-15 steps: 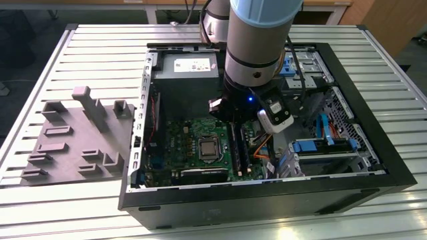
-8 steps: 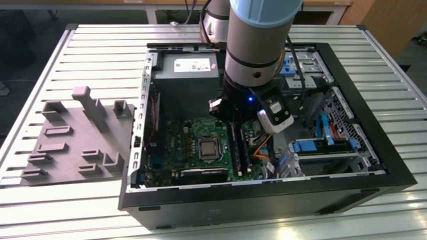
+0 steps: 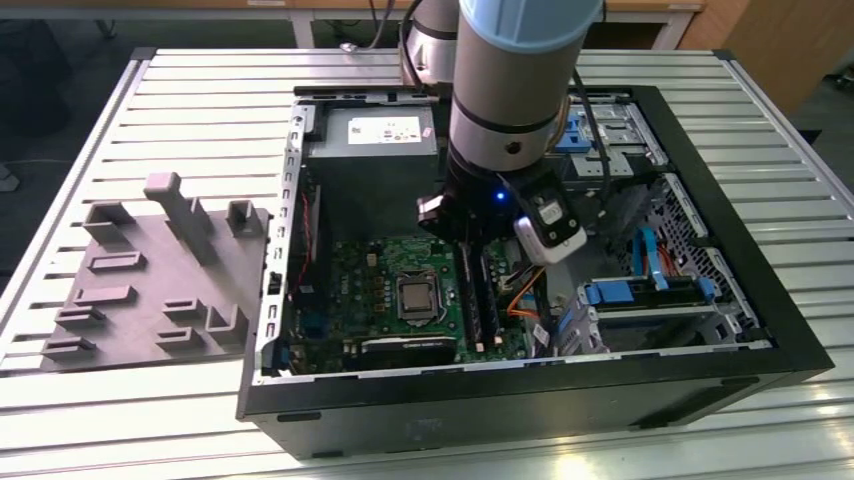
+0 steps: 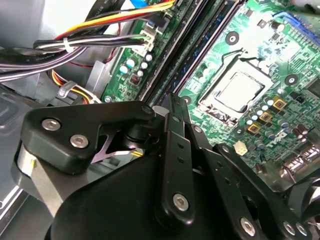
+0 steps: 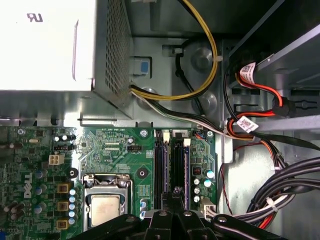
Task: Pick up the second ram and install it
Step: 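Press down the second ram until it locks into place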
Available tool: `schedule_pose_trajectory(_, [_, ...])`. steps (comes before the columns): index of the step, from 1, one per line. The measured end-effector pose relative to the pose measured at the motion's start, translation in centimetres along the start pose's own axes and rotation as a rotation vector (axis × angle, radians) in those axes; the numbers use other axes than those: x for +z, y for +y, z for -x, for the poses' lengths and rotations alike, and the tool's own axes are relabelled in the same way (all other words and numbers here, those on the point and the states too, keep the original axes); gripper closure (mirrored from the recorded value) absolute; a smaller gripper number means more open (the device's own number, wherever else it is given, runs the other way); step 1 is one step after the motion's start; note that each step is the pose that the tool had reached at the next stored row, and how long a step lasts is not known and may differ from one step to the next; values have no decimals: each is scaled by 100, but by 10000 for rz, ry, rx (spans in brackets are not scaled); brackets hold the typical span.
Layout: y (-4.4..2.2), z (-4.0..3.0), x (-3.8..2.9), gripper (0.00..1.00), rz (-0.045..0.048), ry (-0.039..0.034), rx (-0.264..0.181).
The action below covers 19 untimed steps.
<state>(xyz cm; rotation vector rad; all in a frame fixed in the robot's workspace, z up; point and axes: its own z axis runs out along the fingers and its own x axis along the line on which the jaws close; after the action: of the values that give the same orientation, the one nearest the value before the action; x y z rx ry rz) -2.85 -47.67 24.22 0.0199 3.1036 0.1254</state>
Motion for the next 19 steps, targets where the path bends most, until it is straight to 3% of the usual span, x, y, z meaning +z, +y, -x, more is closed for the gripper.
schedule_pose_trajectory(12, [164, -2, 22, 89, 1, -8, -1])
schedule_pose_trajectory(19, [216, -2, 30, 89, 1, -9, -3])
